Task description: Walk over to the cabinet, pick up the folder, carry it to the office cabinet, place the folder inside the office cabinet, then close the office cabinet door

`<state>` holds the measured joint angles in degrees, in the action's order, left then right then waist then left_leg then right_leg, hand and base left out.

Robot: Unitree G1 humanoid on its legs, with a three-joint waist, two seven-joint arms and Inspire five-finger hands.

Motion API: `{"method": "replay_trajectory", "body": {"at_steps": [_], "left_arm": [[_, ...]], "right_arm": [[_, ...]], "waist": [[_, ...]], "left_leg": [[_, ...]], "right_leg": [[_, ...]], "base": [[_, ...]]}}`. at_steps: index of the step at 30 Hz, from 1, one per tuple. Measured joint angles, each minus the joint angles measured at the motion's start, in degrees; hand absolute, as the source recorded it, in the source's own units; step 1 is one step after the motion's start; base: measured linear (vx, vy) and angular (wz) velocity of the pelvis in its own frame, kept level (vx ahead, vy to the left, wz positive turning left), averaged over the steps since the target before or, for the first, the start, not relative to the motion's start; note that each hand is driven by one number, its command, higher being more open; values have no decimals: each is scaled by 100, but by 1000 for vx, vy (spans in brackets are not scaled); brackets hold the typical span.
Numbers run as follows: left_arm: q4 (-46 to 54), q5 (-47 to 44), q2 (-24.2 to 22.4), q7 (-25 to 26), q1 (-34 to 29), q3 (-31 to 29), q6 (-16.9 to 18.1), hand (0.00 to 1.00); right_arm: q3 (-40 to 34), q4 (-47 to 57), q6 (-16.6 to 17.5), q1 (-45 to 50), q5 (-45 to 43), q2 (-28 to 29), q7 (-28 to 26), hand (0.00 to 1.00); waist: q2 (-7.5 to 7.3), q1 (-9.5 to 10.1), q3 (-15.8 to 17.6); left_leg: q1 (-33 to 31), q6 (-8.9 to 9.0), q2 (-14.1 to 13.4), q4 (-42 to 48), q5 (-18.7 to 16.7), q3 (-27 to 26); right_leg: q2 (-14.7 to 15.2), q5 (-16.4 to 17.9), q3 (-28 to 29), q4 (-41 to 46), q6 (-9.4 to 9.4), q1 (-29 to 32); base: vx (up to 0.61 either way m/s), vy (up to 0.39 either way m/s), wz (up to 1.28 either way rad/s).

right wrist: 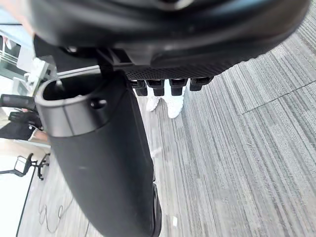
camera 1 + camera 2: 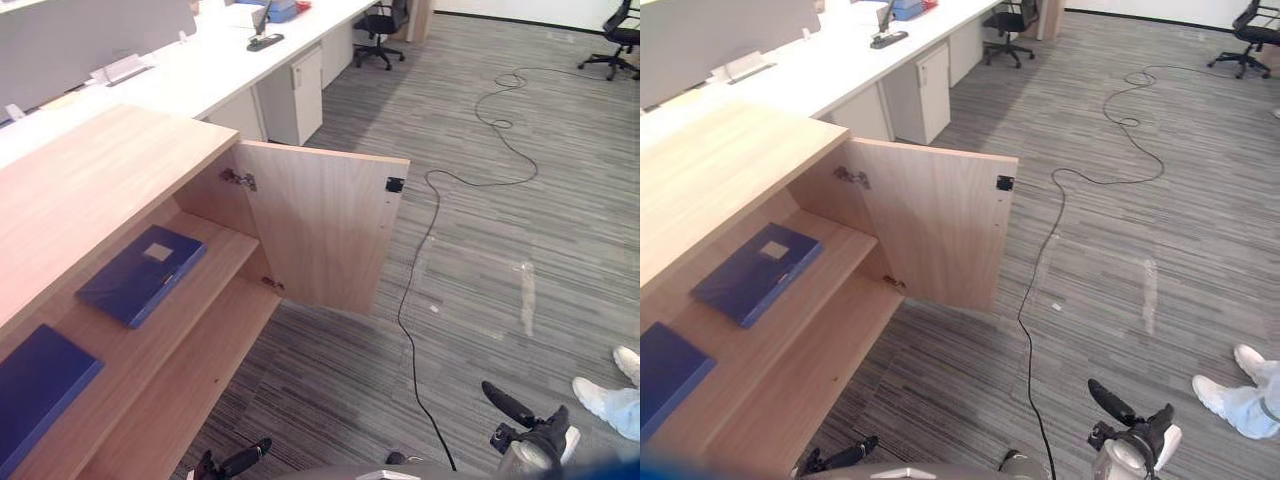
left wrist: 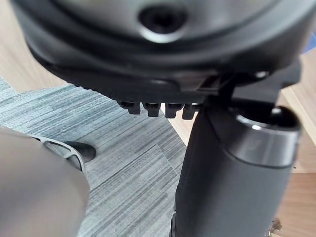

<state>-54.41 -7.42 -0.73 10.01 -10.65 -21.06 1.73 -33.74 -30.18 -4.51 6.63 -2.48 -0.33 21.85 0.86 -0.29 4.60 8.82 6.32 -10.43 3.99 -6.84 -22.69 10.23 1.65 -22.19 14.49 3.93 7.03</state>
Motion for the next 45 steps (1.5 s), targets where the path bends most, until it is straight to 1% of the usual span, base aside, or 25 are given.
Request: {"method": "replay_trajectory", "body": {"at_steps": [1,3,5,8,10,12,14,15,16,18,20,21,22,24,25,27,28,30,31,32,37,40,43,44,45], "left_arm": [[87,-7,-5,0,-5,74,-2,100],[224,-22,-7,-2,-27,309,-13,100],[606,-41,-18,-66,-172,731,-59,100],[841,-54,5,-151,-279,1023,-68,100],[1001,-57,32,-206,-384,1168,-95,100],[1148,-93,53,-306,-497,1289,-99,100],[1161,-100,68,-312,-539,1290,-100,100],[1162,-104,97,-308,-550,1289,-99,100],[1163,-107,117,-305,-553,1288,-97,100],[1164,-107,205,-295,-568,1289,-91,100],[1154,-112,237,-286,-588,1289,-89,100],[1122,-159,265,-275,-617,1284,-91,100],[1082,-218,278,-250,-625,1281,-88,100],[994,-267,275,-181,-647,1259,-87,100],[914,-376,254,-134,-689,1229,-77,100],[878,-467,229,-89,-688,1223,-38,100],[879,-556,166,-87,-674,1220,63,100],[880,-570,107,-67,-637,1204,153,100],[880,-588,48,-59,-626,1135,159,100],[879,-614,-6,-35,-622,1057,163,100],[793,-753,-79,87,-579,855,172,100],[764,-774,-101,99,-578,707,149,100],[574,-775,-89,128,-574,423,141,100],[509,-775,-88,138,-571,291,128,100],[374,-775,-94,140,-572,217,117,100]], "right_arm": [[4,54,0,11,-1,13,-2,100],[11,184,4,8,-1,16,-9,100],[11,363,19,-59,4,15,-45,100],[44,478,22,-291,12,-32,-53,100],[178,486,21,-478,12,-181,-66,100],[475,487,32,-896,14,-622,-130,100],[680,440,57,-1315,9,-988,-179,100],[816,310,117,-1627,10,-1263,-183,100],[876,170,133,-1816,9,-1402,-187,100],[1184,-561,172,-2627,-39,-1946,-199,100],[1451,-981,258,-3088,-240,-2256,-238,100],[1651,-1325,309,-3511,-353,-2455,-294,100],[1744,-1478,327,-3727,-456,-2528,-325,100],[1800,-1706,348,-4077,-487,-2539,-363,100],[1985,-1992,351,-4445,-587,-2548,-415,100],[2131,-2241,351,-4730,-696,-2556,-444,100],[2205,-2445,351,-4968,-779,-2555,-479,100],[2260,-2589,351,-5218,-962,-2534,-505,100],[2262,-2606,352,-5352,-1054,-2475,-498,100],[2167,-2625,427,-5494,-1169,-2405,-251,100],[2150,-2692,486,-5634,-1347,-2382,-255,100],[2154,-2691,484,-5634,-1349,-2359,-265,100],[2158,-2686,484,-5634,-1362,-2337,-304,100],[2159,-2671,485,-5634,-1386,-2331,-325,100],[2157,-2646,484,-5631,-1393,-2331,-339,100]], "waist": [[-18,8,-3],[-4,3,-8],[6,2,-8],[35,1,-3],[67,4,-18],[138,27,-39],[177,41,-20],[215,47,-5],[234,53,15],[260,144,64],[287,199,119],[288,252,212],[289,303,263],[319,344,340],[356,369,415],[402,463,499],[440,574,595],[501,648,712],[540,653,765],[560,652,829],[538,627,960],[493,641,1002],[351,687,1096],[288,749,1162],[288,773,1246]], "left_leg": [[-10,1,22,-12,2,33],[-76,3,51,-58,10,142],[-209,-9,105,-113,71,283],[-288,-32,129,-163,129,413],[-310,-32,136,-181,134,513],[-413,-42,185,-183,142,650],[-503,-67,229,-177,159,739],[-549,-88,247,-174,177,838],[-552,-91,252,-170,183,895],[-604,-93,252,-162,200,1103],[-694,-95,253,-144,214,1235],[-787,-93,254,-125,242,1369],[-829,-102,253,-110,255,1439],[-924,-108,257,-69,266,1577],[-1030,-109,275,-18,272,1710],[-1115,-110,294,33,281,1819],[-1185,-97,317,39,329,1926],[-1249,-76,334,39,373,2053],[-1305,-68,342,39,397,2114],[-1366,-58,362,37,446,2180],[-1399,-43,385,35,513,2174],[-1406,-41,379,78,518,2146],[-1549,-45,379,503,513,2146],[-1654,-65,378,869,499,2151],[-1753,-138,362,1323,451,2168]], "right_leg": [[4,-51,-2,-69,14,-19],[4,-143,-31,-198,35,-23],[7,-322,-92,-455,39,-30],[-38,-504,-154,-748,32,-120],[-66,-590,-188,-906,23,-185],[-73,-743,-240,-1156,35,-231],[-67,-843,-258,-1295,45,-238],[-63,-878,-312,-1359,42,-272],[-63,-891,-351,-1388,43,-311],[-66,-897,-493,-1427,40,-383],[-62,-900,-608,-1445,35,-390],[-59,-906,-712,-1465,27,-389],[-59,-908,-772,-1484,24,-388],[-51,-911,-885,-1498,19,-388],[-34,-912,-982,-1520,17,-389],[-19,-916,-1079,-1546,12,-401],[-3,-924,-1167,-1569,2,-413],[9,-930,-1253,-1584,-2,-417],[9,-947,-1313,-1611,-6,-413],[10,-985,-1358,-1671,-22,-411],[-14,-1106,-1302,-1835,-64,-413],[-36,-1172,-1243,-1908,-78,-418],[-25,-1118,-1130,-1910,-113,-428],[-24,-1085,-1008,-1904,-93,-455],[-40,-1065,-944,-1910,-84,-565]], "base": [[-47,52,7],[-53,40,12],[-74,39,19],[-49,8,15],[-56,0,15],[-55,12,14],[-45,15,17],[-34,6,26],[-20,-6,33],[-11,-15,32],[-16,-21,35],[-23,-26,44],[-3,-20,40],[10,-14,36],[13,-3,44],[10,4,36],[3,4,30],[-1,-2,31],[-8,-8,32],[-10,-6,24],[5,5,-3],[-15,12,-9],[-41,15,-13],[-88,1,-24],[-90,-6,-25]]}}
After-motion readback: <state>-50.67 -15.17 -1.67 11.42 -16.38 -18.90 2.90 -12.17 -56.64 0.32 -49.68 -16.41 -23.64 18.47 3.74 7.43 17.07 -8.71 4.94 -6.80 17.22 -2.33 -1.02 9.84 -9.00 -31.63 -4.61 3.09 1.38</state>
